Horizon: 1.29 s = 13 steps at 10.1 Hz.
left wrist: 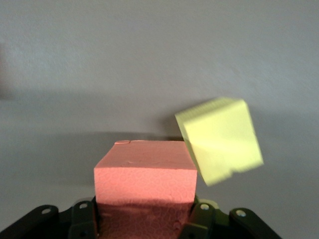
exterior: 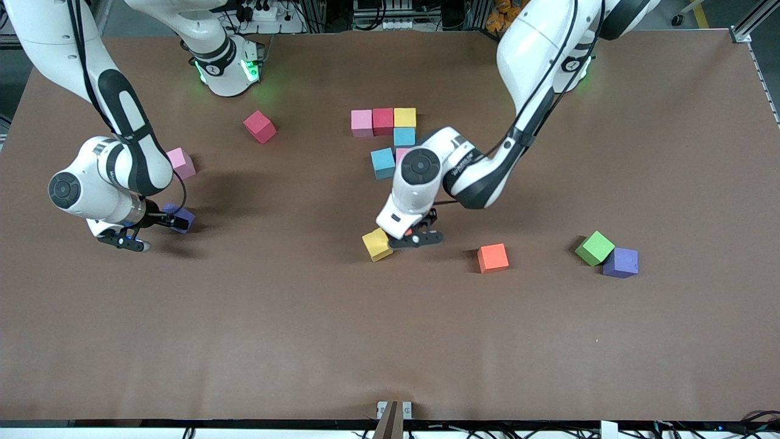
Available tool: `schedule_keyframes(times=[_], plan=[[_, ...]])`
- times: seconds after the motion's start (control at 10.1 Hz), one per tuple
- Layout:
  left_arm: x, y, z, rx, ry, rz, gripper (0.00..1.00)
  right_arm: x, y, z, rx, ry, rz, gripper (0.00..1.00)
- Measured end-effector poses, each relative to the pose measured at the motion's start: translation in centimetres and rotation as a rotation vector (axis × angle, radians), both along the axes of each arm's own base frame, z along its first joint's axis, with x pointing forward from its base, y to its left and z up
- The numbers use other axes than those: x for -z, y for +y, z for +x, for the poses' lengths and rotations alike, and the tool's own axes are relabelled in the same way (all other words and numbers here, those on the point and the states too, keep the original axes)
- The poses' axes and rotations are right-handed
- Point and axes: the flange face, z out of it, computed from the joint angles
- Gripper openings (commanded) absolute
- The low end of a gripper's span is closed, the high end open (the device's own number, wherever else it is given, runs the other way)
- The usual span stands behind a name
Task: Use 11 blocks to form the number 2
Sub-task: 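Carry the orange cube to the cluster with the left gripper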
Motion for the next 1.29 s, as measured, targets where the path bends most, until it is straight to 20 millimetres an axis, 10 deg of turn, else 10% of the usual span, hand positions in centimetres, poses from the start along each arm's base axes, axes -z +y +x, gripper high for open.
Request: schedule_keyframes(times=[0.79, 1.29], plan=[[-3.5, -9.6, -11.8, -0.320, 0.073, 0.004, 0.00, -5.1, 3.1, 4.1, -0.184, -0.007, 0.066, 0.00], [-4.3, -11.9, -14.5, -0.775, 0.120, -0.036, 0.00, -4.5, 3.2, 3.8, -0.195, 0.019, 0.074, 0.00]])
